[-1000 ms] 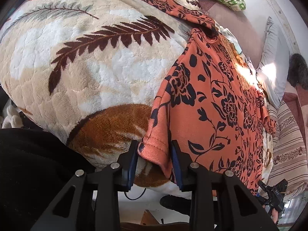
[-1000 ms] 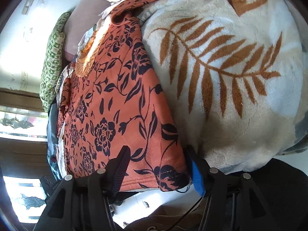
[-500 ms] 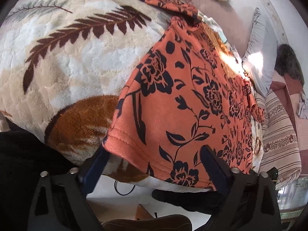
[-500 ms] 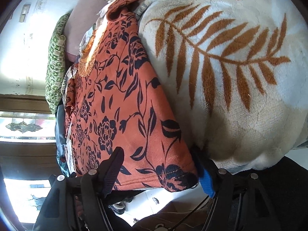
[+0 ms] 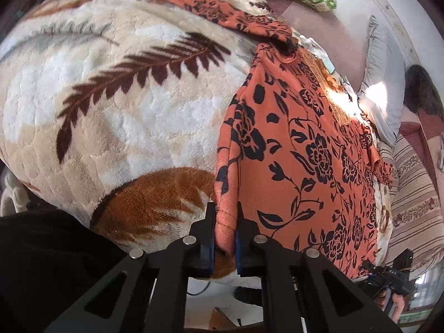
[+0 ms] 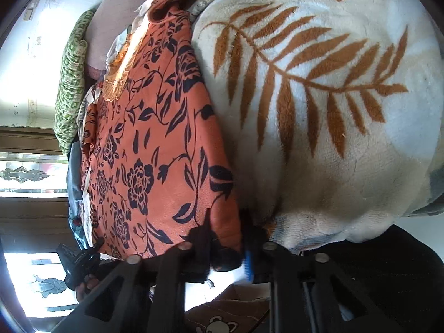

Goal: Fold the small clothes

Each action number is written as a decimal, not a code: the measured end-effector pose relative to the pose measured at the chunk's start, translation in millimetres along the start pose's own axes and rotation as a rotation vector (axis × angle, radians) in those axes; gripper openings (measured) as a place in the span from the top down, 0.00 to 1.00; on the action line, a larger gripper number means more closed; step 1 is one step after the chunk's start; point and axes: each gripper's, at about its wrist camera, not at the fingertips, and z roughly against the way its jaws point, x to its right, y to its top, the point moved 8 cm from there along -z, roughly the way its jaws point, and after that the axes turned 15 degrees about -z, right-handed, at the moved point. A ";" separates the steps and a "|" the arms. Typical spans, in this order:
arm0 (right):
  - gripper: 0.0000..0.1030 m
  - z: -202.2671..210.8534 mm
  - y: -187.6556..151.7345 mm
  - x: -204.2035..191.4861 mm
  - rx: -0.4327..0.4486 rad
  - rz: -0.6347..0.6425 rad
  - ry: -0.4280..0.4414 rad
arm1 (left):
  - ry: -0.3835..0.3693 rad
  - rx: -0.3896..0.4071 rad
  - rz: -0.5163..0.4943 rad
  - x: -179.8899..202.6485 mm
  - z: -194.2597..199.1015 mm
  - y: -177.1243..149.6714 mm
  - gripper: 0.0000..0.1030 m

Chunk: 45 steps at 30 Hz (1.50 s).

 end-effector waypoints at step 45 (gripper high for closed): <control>0.13 148.7 272.9 -51.7 0.693 -0.215 0.164 | 0.283 -0.002 -0.433 85.4 -82.3 61.6 0.04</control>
